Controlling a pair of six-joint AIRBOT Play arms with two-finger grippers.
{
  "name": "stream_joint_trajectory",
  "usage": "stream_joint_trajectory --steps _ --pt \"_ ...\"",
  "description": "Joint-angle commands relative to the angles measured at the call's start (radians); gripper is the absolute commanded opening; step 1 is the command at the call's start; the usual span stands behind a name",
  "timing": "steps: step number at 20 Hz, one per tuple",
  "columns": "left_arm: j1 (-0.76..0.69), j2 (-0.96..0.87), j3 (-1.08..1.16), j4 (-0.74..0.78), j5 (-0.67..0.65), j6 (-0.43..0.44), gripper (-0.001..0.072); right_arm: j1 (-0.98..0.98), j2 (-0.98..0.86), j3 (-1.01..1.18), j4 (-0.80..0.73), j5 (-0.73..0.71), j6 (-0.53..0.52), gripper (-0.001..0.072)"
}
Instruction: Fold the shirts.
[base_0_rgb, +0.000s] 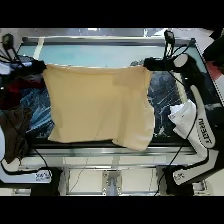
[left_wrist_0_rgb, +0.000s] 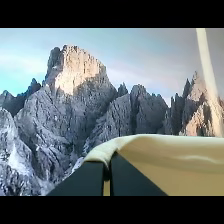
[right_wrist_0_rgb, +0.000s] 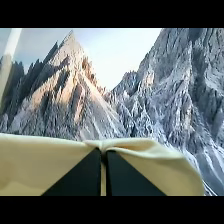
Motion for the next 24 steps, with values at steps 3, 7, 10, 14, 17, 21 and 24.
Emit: stream_joint_trajectory --steps 3,7,10,14,17,21,24 --pt "-0.061 -0.115 0.001 -0.163 0.181 0.003 0.0465 -0.005 -0.111 0.033 0.171 -0.211 0.011 0.0436" --pt "0.050 0.011 0.001 -0.182 0.010 -0.078 0.0700 -0.093 -0.058 0.168 0.073 0.214 0.010 0.0438" --pt "0.232 0.119 -0.005 -0.127 -0.309 -0.189 0.0698 -0.204 0.045 0.182 -0.108 0.561 0.009 0.0438" --pt "0.462 0.312 -0.251 -0.018 -0.560 -0.247 0.0698 -0.340 0.220 0.051 -0.172 0.763 -0.049 0.0439" --pt "0.584 0.508 -0.570 -0.029 -0.552 -0.287 0.0698 -0.386 0.389 -0.193 -0.128 0.700 -0.079 0.0443" --pt "0.606 0.623 -0.850 -0.056 -0.533 -0.403 0.0698 -0.363 0.511 -0.396 -0.036 0.571 -0.082 0.0453" --pt "0.606 0.586 -0.929 -0.138 -0.467 -0.404 0.0698 -0.315 0.514 -0.405 -0.010 0.547 -0.082 0.0453"
